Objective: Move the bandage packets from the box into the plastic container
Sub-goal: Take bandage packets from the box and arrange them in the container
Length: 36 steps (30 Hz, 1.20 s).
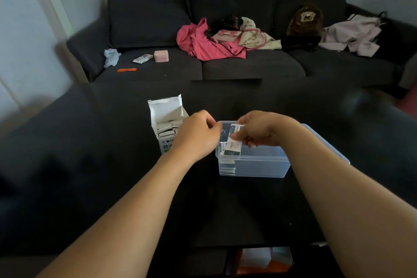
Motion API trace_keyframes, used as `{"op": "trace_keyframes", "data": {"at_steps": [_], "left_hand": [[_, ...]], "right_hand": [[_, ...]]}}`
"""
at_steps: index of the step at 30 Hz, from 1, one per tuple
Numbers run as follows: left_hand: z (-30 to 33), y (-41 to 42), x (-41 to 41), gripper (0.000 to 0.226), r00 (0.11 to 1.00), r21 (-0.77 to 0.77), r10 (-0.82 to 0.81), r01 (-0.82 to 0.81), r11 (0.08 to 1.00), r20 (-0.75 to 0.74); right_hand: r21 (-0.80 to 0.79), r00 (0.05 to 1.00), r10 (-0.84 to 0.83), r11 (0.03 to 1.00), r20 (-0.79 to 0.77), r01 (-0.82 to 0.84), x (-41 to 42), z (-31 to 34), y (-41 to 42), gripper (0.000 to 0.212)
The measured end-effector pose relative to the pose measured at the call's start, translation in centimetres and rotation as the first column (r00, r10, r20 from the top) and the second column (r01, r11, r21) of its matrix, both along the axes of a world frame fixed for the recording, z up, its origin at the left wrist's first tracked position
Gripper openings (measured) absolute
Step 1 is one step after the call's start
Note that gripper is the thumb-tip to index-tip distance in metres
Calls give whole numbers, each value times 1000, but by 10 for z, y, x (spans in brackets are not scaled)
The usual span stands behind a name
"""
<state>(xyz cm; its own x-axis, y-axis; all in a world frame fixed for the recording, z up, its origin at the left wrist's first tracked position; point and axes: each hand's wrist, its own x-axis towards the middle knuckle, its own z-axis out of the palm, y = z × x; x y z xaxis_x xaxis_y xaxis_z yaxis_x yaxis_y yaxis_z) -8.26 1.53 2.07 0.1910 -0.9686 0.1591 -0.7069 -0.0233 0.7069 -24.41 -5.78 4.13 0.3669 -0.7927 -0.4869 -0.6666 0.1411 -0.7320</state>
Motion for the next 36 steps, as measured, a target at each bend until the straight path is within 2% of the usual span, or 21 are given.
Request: {"op": "trace_keyframes", "data": {"at_steps": [3,9,13,16,19,21,24,26,31,36], "left_hand": [[-6,2,-4,13,997,146,-59,51,988,51],[-5,2,0,24,999,260,-40,48,964,-36],[-8,0,0,21,998,270,-40,53,961,-55],[-9,-2,0,19,997,266,-36,54,962,-72],[-9,-2,-1,19,998,260,-38,50,964,-51],[-9,-3,-1,19,999,263,-37,44,964,-33],[-8,-4,-2,17,1000,278,-27,28,960,-7],[-8,-3,-1,16,1000,275,-24,23,961,0],[-10,-3,0,15,999,264,-30,39,964,-38],[-7,-3,-1,14,999,271,-26,35,962,-36]], "right_hand": [[19,998,26,1000,-63,-25,9,-8,-3,23],[11,989,95,995,-117,-94,21,-17,1,25],[-119,974,111,984,-195,-136,26,-26,7,32],[-224,936,99,957,-337,-182,29,-30,10,41],[-246,903,52,954,-427,-172,32,-34,7,49],[-189,926,36,975,-375,-115,33,-30,5,44],[-15,980,-1,1000,-197,-2,34,-17,9,25],[19,986,-17,1000,-165,20,32,-13,11,21],[-38,979,-69,997,-190,63,30,-17,9,28],[67,995,-53,996,-86,58,32,-6,15,36]]}}
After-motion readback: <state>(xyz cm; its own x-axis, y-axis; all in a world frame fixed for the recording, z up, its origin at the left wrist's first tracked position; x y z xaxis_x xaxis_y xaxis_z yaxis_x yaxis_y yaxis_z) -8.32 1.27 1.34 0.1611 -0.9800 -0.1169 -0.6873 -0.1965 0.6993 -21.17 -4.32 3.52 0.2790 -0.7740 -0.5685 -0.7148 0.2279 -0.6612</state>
